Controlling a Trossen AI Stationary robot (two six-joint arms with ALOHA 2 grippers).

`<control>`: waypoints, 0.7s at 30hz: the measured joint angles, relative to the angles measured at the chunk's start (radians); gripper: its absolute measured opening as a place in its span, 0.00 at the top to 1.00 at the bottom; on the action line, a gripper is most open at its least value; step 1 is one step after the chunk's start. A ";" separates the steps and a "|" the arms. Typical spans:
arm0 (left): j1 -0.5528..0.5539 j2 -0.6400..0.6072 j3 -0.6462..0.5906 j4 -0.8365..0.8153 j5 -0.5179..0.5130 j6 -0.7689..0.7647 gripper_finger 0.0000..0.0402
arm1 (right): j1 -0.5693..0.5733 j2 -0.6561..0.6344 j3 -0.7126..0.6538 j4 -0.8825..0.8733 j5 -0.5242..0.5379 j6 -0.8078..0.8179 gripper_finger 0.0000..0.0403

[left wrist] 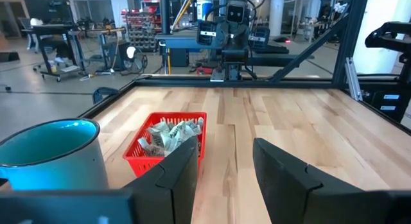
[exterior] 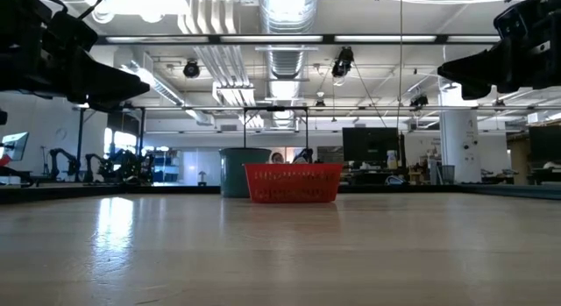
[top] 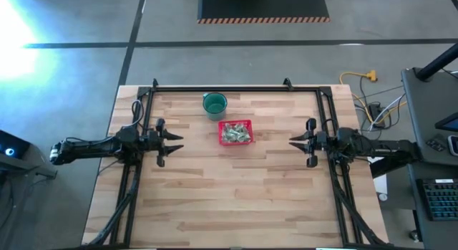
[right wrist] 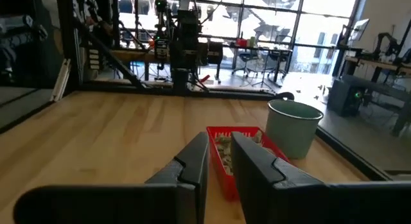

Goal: Pick and place items into bin
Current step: Return to Home Position

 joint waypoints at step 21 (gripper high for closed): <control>0.000 0.051 0.000 0.000 0.000 0.000 0.66 | 0.000 0.052 0.000 0.001 -0.002 0.007 0.86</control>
